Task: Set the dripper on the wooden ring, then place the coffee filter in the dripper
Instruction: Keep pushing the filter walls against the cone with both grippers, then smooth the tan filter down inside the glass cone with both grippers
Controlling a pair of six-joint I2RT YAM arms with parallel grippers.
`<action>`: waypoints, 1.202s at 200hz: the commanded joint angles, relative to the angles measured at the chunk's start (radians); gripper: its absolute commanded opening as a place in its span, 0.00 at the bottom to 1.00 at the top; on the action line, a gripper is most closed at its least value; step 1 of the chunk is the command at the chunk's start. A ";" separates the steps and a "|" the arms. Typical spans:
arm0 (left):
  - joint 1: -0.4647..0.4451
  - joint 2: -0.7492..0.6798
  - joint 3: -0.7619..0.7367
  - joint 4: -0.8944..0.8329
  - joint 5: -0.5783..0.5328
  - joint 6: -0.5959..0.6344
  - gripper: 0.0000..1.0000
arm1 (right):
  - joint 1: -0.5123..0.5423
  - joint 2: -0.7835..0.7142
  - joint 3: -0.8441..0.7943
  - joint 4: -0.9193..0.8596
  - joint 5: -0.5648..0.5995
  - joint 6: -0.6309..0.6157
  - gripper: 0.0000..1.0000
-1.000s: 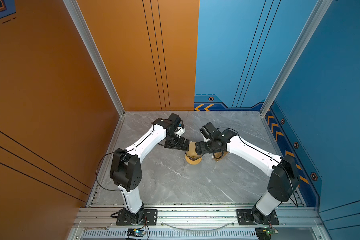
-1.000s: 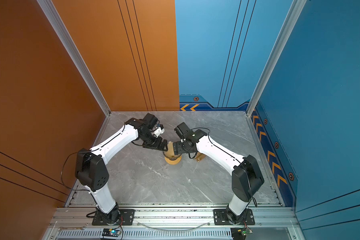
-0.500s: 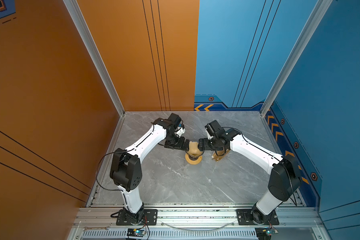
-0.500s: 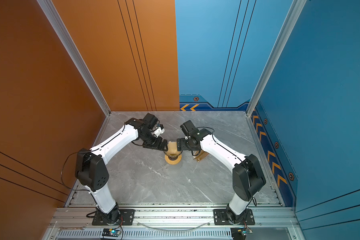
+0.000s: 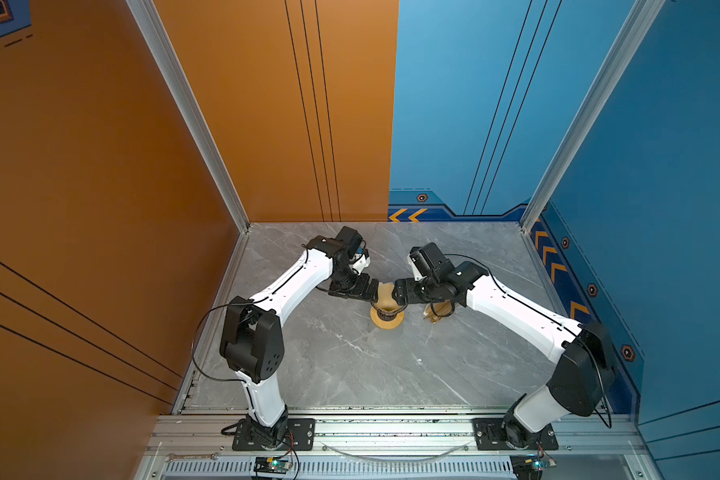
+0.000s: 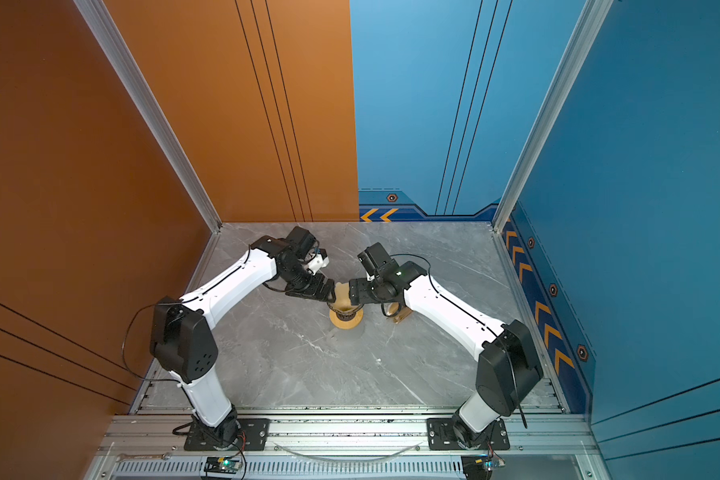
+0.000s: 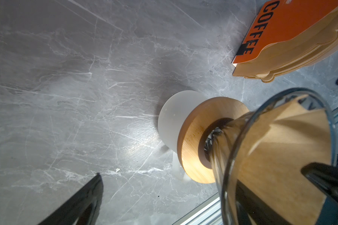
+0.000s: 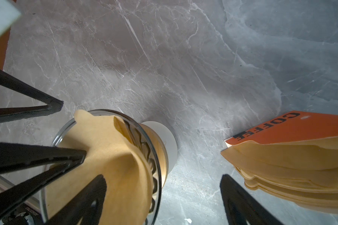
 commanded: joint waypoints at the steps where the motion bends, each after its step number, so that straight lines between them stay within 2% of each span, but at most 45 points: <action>1: -0.006 -0.009 -0.001 -0.032 -0.007 0.011 0.98 | 0.009 0.014 -0.003 -0.008 -0.021 -0.011 0.91; 37: -0.006 -0.010 -0.001 -0.032 -0.006 0.011 0.98 | 0.026 0.062 0.000 -0.046 -0.007 -0.017 0.91; 138: -0.004 -0.011 0.002 -0.043 -0.005 0.013 0.98 | 0.026 0.046 -0.040 -0.049 0.011 -0.006 0.91; 142: -0.004 -0.012 0.002 -0.044 -0.004 0.012 0.98 | 0.053 0.046 -0.039 -0.049 0.011 -0.007 0.91; 172: -0.006 -0.016 0.004 -0.043 0.001 0.012 0.98 | 0.064 0.054 -0.025 -0.052 0.010 -0.008 0.91; 240: 0.006 -0.074 0.007 -0.002 0.133 0.002 0.98 | 0.053 -0.031 0.069 -0.057 0.061 0.010 0.91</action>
